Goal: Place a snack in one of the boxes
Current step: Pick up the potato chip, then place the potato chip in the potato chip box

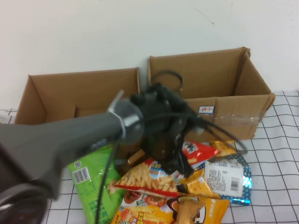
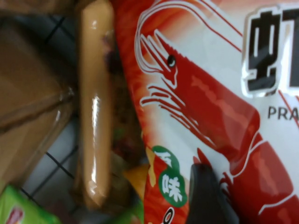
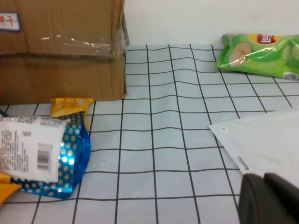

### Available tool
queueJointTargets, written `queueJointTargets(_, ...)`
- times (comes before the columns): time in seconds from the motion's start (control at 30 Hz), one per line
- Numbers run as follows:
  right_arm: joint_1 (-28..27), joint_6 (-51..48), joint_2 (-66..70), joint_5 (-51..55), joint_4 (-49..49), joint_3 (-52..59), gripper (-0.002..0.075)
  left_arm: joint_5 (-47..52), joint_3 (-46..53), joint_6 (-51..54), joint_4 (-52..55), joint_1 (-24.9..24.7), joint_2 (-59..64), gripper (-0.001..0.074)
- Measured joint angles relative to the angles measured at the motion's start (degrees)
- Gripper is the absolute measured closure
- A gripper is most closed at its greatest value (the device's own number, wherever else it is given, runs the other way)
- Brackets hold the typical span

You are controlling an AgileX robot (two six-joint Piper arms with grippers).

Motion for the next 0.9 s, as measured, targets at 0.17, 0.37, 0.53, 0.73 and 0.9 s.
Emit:
queueJointTargets(0.17,0.0,0.0,0.0,0.0,0.2,0.0,0.0727,5.4,-0.7,4.9,-6.8,0.0,-9.2,0.0373)
queueJointTargets(0.37,0.0,0.0,0.0,0.0,0.3,0.0,0.0727,13.4,-0.7,9.3,-8.8,-0.1,-21.9,0.0377)
queueJointTargets(0.53,0.0,0.0,0.0,0.0,0.3,0.0,0.0727,13.1,-0.7,6.5,-0.6,0.3,-30.4,0.0378)
queueJointTargets(0.73,0.0,0.0,0.0,0.0,0.3,0.0,0.0727,9.6,-1.0,5.4,9.7,5.9,-33.1,0.0379)
queueJointTargets(0.9,0.0,0.1,0.0,0.0,0.3,0.0,0.0727,5.2,-1.0,6.6,9.8,15.0,-28.5,0.0380)
